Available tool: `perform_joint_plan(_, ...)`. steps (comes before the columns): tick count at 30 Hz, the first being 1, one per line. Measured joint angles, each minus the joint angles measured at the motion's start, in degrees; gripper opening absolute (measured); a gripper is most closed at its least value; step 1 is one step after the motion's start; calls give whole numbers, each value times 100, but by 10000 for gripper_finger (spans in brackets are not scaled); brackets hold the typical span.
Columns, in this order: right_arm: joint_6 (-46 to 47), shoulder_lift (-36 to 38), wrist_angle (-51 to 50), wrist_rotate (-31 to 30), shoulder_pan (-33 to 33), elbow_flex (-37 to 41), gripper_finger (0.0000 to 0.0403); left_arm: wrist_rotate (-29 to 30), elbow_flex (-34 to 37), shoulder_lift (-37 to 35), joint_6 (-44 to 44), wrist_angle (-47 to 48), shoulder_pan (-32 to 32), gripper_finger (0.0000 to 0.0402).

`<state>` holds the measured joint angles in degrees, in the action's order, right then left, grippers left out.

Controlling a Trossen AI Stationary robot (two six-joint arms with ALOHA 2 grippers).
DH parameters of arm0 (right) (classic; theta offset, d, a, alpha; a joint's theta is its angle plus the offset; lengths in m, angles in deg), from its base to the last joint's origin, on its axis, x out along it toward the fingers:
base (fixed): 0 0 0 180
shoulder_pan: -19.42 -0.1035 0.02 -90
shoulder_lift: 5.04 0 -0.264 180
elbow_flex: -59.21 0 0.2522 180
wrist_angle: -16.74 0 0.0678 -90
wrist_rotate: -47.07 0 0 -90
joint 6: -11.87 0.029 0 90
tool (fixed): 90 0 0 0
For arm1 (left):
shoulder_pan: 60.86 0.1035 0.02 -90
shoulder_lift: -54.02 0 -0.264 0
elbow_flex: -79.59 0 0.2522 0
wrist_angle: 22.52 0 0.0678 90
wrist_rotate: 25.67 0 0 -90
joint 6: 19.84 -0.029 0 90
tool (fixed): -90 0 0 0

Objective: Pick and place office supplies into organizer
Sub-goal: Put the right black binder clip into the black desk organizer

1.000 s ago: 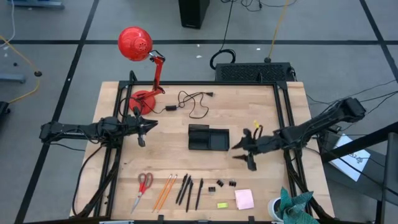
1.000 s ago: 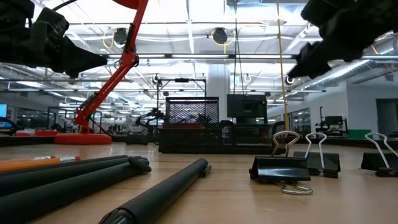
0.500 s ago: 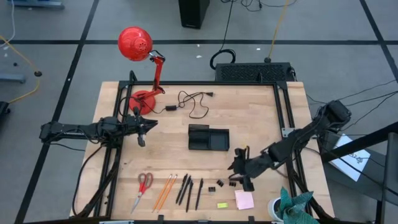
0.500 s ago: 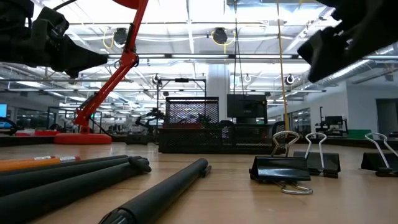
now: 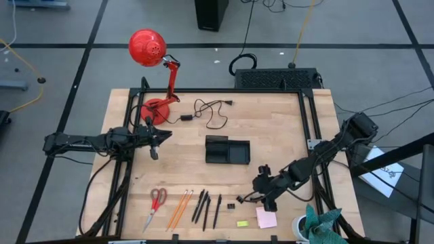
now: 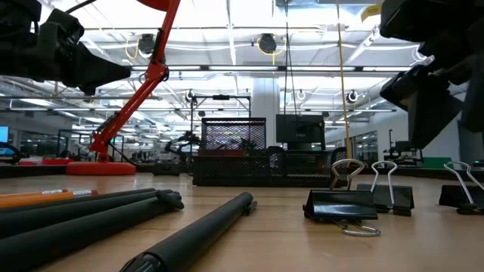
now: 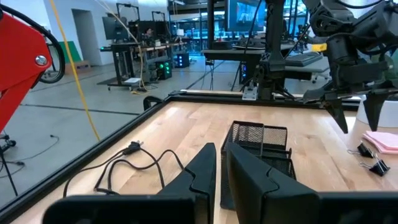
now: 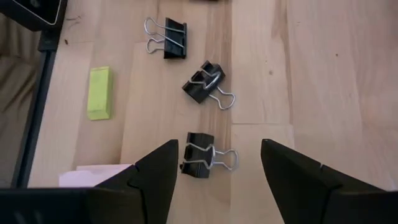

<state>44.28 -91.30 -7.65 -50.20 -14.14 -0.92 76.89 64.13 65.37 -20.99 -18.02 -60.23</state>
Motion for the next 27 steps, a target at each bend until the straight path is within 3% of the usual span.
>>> perform_joint_plan(19, 158, -448, 1066, -10, -105, 460, 222, 0, 0, 1, -7, 15, 0, 47)
perform_joint_plan(27, 60, -683, 1171, 9, -98, 457, 181, -1, 0, 1, -9, 25, 0, 47)
